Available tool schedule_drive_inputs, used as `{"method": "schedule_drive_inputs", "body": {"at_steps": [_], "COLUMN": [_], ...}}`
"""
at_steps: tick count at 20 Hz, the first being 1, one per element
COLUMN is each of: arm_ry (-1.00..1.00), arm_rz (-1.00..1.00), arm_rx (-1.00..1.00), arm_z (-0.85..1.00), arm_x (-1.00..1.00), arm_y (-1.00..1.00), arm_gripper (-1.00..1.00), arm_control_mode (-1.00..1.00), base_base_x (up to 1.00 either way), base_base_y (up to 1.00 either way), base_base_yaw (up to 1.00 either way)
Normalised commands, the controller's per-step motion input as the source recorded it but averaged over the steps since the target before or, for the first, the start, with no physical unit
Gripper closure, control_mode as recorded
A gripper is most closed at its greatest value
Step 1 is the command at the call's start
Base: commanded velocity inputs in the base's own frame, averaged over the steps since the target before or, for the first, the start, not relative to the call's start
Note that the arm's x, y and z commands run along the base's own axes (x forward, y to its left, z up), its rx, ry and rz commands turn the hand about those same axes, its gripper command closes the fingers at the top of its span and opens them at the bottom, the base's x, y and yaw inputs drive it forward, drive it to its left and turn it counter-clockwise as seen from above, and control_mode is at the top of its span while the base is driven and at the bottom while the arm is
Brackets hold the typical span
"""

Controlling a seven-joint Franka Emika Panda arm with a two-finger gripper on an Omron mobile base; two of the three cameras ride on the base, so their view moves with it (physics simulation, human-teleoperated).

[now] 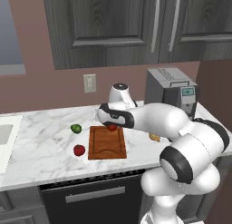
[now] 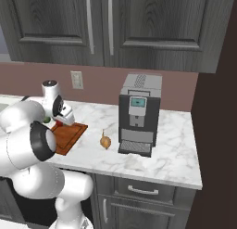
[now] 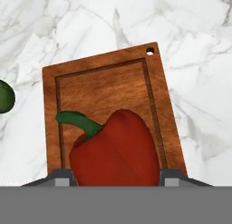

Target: Place the avocado, onion, tomato, and bell pepper on the cutting board.

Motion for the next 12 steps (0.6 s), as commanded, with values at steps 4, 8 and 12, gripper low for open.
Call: {"method": "schedule_drive_inputs", "body": {"at_steps": [4, 8, 12], "arm_ry": [0.00, 0.02, 0.01], "arm_rz": [0.00, 0.00, 0.00], "arm_rx": [0.00, 0.00, 0.00], "arm_z": [-0.12, -0.38, -0.31], "arm_x": [0.07, 0.01, 0.02], "arm_y": [-0.09, -0.22, -0.12], "arm_gripper": [1.00, 1.00, 1.00], "arm_control_mode": [-1.00, -1.00, -1.00], "base_base_x": [0.00, 0.00, 0.00], "base_base_y": [0.00, 0.00, 0.00], "base_base_yaw": [0.00, 0.00, 0.00]}}
